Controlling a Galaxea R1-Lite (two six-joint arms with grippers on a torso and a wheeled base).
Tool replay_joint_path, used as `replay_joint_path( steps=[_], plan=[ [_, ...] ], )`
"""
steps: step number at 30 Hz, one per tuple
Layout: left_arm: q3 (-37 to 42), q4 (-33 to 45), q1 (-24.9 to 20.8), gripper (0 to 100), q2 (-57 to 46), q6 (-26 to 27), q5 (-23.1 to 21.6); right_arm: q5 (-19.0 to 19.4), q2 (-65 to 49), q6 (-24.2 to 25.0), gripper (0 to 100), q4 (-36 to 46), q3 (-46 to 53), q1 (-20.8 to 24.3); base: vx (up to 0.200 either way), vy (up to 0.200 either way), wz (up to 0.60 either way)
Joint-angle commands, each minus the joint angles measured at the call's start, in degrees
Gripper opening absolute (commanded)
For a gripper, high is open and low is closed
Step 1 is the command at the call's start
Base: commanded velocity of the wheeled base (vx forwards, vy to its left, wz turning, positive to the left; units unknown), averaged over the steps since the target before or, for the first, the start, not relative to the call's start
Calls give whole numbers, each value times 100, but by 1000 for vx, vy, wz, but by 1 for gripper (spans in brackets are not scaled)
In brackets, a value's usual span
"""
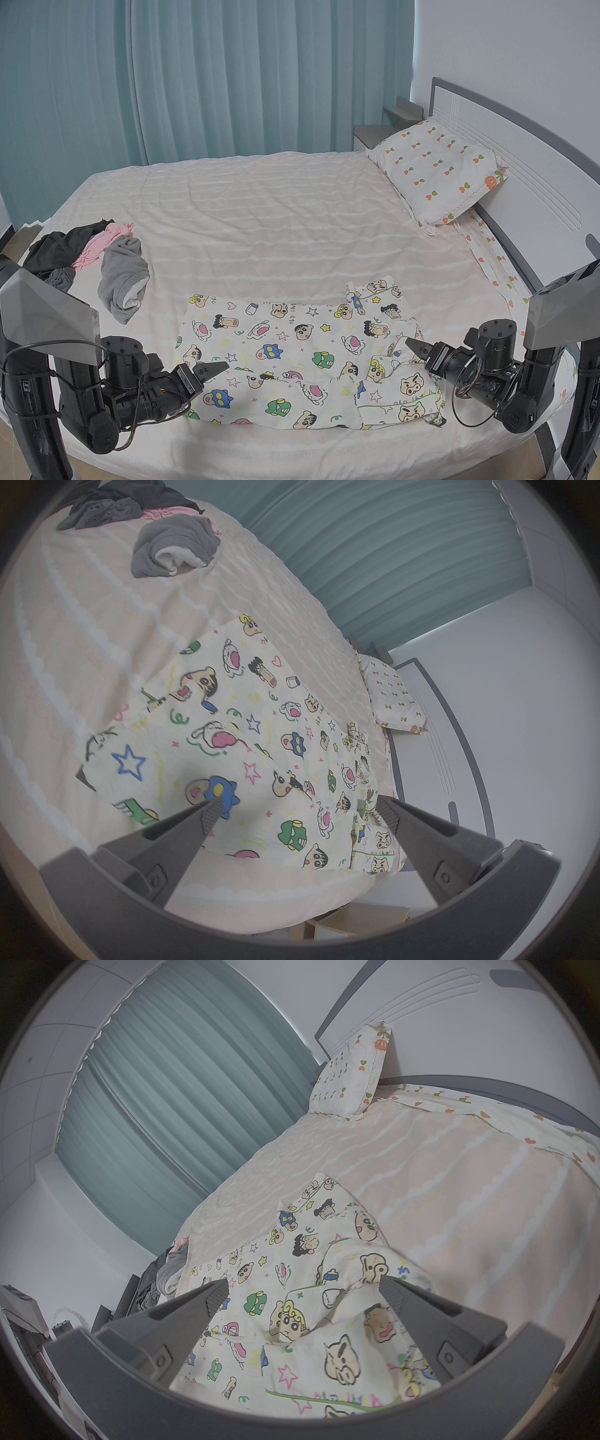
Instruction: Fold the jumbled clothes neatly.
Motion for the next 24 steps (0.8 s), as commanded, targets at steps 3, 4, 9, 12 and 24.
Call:
replay_joint_path(
  steps=[3,4,9,12,24],
  plan=[
    [-1,-102,-1,100,22,1,10,-1,10,-2,100,-58,-2,0,0,0,0],
    [-1,-102,-1,100,22,1,10,-1,10,-2,100,-58,-2,0,0,0,0],
    [-19,-102,78,100,49,502,45,-1,-17,6,100,-58,6,0,0,0,0],
    [-124,-93,280,100,251,1399,10,-1,-26,6,100,-58,15,0,0,0,0],
    [-2199,3326,922,100,207,3526,-263,8,89,15,100,-58,253,352,0,0,0]
  ],
)
